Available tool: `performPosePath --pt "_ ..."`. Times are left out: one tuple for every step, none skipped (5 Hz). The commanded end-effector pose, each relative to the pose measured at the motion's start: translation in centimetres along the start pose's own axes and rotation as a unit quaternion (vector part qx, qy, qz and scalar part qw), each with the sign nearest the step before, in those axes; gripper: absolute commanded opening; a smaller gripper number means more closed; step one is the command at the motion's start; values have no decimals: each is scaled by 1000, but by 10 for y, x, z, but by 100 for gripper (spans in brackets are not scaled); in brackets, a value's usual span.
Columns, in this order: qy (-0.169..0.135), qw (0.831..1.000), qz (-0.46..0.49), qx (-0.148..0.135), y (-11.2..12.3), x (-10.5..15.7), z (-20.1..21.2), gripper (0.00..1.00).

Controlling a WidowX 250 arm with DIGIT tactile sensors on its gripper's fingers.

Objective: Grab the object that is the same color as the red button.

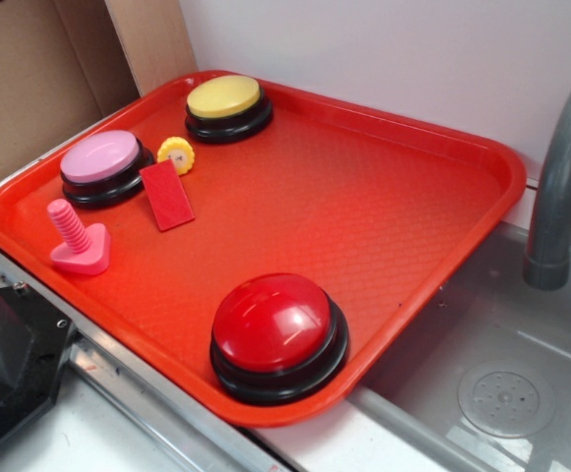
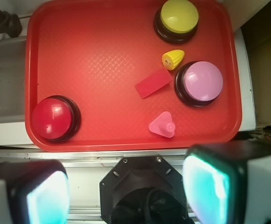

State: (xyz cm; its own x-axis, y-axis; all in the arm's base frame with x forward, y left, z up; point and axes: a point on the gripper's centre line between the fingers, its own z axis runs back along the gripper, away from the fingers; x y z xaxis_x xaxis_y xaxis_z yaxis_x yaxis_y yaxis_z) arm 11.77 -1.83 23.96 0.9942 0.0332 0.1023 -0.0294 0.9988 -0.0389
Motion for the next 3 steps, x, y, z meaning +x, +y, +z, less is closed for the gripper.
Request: performPosePath --pt "0 1000 0 0 0 0 0 100" --pt "-2 998 64 10 11 16 -16 100" --pt "-8 990 140 23 18 28 -36 100"
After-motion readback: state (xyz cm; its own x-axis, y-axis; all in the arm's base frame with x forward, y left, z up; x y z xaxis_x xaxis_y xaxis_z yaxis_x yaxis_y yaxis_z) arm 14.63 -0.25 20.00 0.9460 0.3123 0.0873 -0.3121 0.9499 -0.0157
